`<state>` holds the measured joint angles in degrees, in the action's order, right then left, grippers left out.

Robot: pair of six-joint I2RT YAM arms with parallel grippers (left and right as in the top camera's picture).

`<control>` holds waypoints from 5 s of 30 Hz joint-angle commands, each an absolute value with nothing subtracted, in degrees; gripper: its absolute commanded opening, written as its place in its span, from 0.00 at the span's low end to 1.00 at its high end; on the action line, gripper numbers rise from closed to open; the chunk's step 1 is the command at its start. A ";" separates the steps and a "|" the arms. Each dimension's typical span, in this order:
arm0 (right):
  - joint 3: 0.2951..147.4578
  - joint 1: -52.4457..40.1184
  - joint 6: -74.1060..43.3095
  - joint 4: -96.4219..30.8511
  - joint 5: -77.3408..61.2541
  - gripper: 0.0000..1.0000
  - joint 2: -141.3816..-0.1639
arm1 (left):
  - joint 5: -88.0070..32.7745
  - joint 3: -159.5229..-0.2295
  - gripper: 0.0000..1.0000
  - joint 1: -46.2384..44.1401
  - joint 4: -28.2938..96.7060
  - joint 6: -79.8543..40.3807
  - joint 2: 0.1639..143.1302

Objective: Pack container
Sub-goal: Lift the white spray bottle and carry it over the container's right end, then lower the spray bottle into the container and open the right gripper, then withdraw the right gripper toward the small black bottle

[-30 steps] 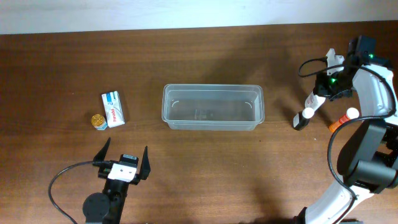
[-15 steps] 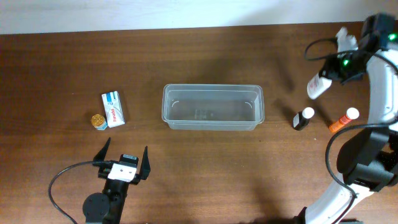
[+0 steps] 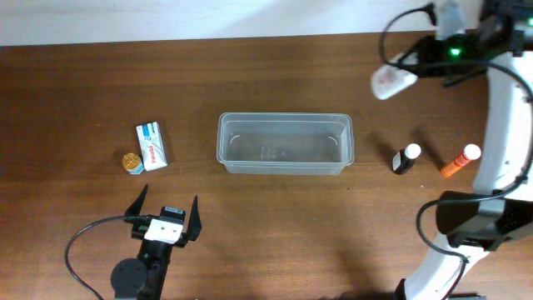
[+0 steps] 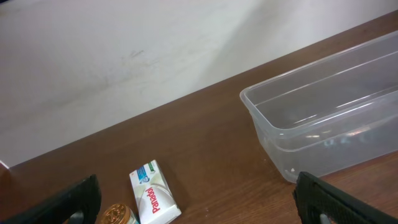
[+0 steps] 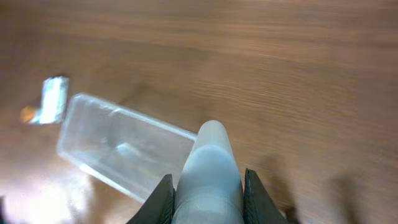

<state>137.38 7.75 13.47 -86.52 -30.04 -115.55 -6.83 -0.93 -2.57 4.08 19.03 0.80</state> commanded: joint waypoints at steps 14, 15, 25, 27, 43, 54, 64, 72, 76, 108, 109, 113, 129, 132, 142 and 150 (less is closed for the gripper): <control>127.52 -11.84 10.28 -86.96 -16.19 0.15 -114.72 | -6.42 -0.49 0.99 -2.28 3.97 18.70 0.30; 126.21 -12.56 9.41 -86.65 -14.98 0.15 -114.72 | -6.42 -0.49 0.99 -2.28 3.97 18.70 0.30; 113.69 -15.86 -3.68 -77.67 -4.38 0.15 -114.72 | -6.42 -0.49 0.99 -2.28 3.95 18.70 0.30; 111.61 -16.10 -5.91 -75.55 -3.18 0.15 -114.72 | -6.42 -0.49 0.99 -2.28 3.97 18.70 0.30; 97.93 -16.97 -18.57 -59.35 3.92 0.15 -114.72 | -6.42 -0.49 0.99 -2.28 3.97 18.70 0.30; 95.24 -16.91 -20.08 -54.54 7.05 0.15 -114.72 | -6.42 -0.49 0.99 -2.28 3.97 18.70 0.30; 95.24 -16.86 -19.99 -54.39 7.60 0.37 -114.72 | -6.42 -0.49 0.99 -2.28 3.97 18.70 0.30; 95.74 -16.86 -19.92 -54.61 7.55 0.41 -114.69 | -6.42 -0.49 0.99 -2.28 3.97 18.70 0.30; 98.04 -16.86 -18.90 -56.21 7.25 0.45 -114.43 | -6.42 -0.49 0.99 -2.28 3.97 18.70 0.30; 142.30 5.82 -9.39 -97.36 0.38 0.89 -111.98 | -6.42 -0.49 0.99 -2.28 3.97 18.70 0.30; 142.15 6.87 -9.37 -97.36 0.38 0.89 -111.63 | -6.42 -0.49 0.99 -2.28 3.97 18.70 0.30; 139.33 10.63 -7.01 -97.36 0.43 0.89 -108.14 | -6.42 -0.49 0.99 -2.28 3.97 18.70 0.30; 108.12 28.29 -6.61 -93.58 0.64 0.96 -84.25 | -6.42 -0.49 0.99 -2.28 3.97 18.70 0.30; 101.34 30.20 -6.61 -89.60 0.60 0.96 -84.38 | -6.42 -0.49 0.99 -2.28 3.97 18.70 0.30; 84.38 30.72 -2.87 -76.51 -8.82 0.96 -84.38 | -6.42 -0.49 1.00 -2.28 3.97 18.70 0.30; 83.68 22.41 8.51 -74.24 -15.86 0.93 -84.64 | -6.42 -0.49 0.99 -2.28 3.97 18.70 0.30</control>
